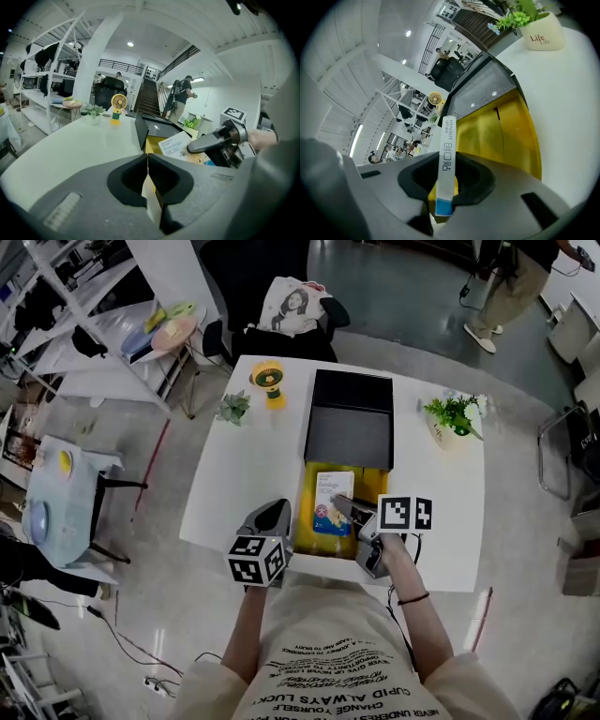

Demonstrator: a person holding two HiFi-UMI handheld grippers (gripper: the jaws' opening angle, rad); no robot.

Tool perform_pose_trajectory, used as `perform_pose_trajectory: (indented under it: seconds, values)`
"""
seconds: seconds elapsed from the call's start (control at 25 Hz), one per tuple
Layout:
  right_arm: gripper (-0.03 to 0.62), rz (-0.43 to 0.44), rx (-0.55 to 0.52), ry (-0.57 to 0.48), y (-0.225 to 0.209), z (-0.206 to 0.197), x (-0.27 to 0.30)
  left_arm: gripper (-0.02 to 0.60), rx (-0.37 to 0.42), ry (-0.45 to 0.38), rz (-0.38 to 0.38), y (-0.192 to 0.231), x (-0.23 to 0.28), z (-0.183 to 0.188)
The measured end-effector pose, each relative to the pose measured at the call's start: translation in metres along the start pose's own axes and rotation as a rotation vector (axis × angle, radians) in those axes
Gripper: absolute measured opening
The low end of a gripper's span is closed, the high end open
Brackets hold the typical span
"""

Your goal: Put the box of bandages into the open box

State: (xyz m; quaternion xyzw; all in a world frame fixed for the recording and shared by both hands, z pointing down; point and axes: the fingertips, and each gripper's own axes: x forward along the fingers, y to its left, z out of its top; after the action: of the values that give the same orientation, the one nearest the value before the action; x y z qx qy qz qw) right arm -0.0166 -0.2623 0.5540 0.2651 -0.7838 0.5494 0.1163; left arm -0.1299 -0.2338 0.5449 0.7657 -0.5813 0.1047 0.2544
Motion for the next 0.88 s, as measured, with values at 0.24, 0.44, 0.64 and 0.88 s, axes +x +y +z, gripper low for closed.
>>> perform_pose_trajectory:
  seconds: [0.24, 0.44, 0.64, 0.88]
  values:
    - [0.081, -0.012, 0.075, 0.017, -0.008, -0.006, 0.006, 0.023, -0.005, 0.042, -0.031, -0.003, 0.006, -0.007]
    - [0.081, -0.044, 0.115, 0.013, -0.016, -0.008, 0.010, 0.023, -0.002, 0.071, -0.061, -0.002, 0.011, -0.012]
    - [0.081, -0.092, 0.118, 0.016, -0.021, -0.007, 0.012, 0.023, 0.009, 0.098, -0.095, -0.004, 0.014, -0.015]
    - [0.083, -0.169, 0.112, 0.014, -0.026, -0.009, 0.013, 0.023, 0.023, 0.116, -0.123, -0.007, 0.014, -0.015]
